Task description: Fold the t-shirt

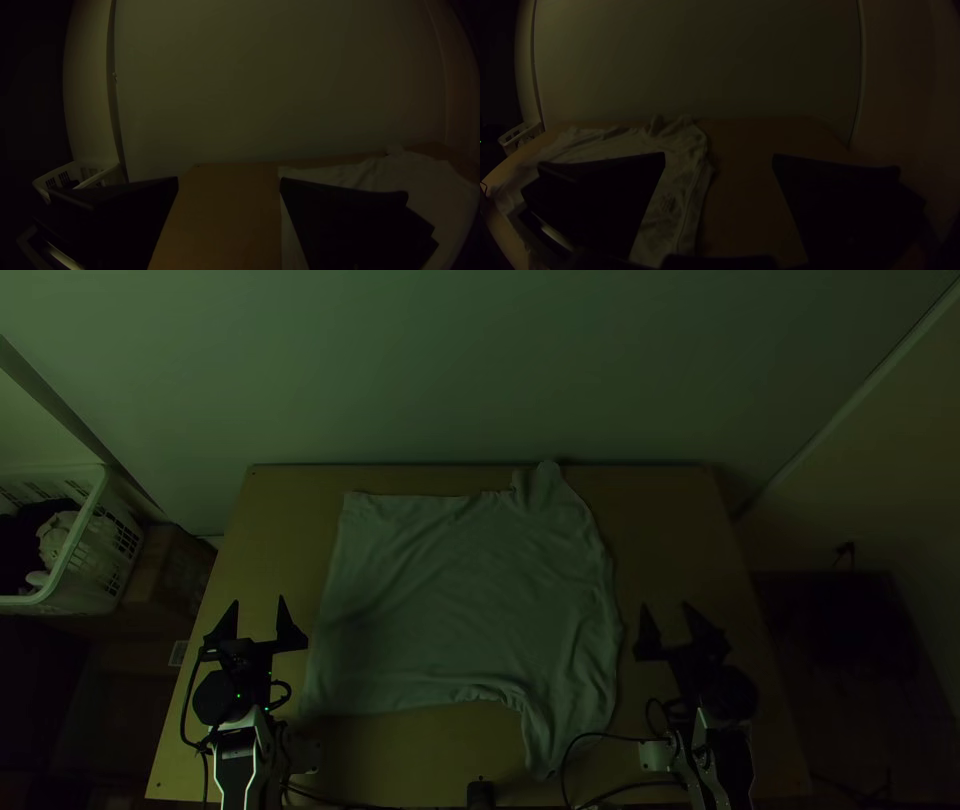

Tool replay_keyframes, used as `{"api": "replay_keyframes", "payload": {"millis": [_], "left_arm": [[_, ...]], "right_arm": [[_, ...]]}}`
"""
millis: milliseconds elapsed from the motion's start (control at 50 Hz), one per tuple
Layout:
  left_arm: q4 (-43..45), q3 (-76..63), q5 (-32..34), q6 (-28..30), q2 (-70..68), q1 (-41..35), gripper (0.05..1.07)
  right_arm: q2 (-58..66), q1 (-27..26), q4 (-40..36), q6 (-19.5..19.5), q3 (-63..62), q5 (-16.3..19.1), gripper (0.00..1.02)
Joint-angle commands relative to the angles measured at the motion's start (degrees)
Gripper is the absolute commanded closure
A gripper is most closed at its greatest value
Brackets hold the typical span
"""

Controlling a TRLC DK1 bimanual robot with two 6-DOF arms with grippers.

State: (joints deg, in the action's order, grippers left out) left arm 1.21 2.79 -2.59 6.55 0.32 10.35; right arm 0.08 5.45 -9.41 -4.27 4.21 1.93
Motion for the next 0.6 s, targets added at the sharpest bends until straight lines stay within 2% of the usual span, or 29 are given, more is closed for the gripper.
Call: {"api": "replay_keyframes", "payload": {"millis": [0, 280, 580], "left_arm": [[-0.9, -2.7, 0.0, 1.0, -0.3, 0.2, 0.09], [-0.9, -2.7, 0.1, 0.7, -0.3, 0.0, 0.09], [-1.2, -2.6, 1.4, -0.4, -0.4, -0.2, 0.09]], "right_arm": [[-0.3, -0.4, -0.1, -0.4, -0.8, -0.3, 0.04], [-0.3, -0.4, -0.1, -0.7, -0.8, -0.2, 0.04], [-0.3, 3.1, 0.0, -1.2, -0.8, -0.3, 0.04]]}}
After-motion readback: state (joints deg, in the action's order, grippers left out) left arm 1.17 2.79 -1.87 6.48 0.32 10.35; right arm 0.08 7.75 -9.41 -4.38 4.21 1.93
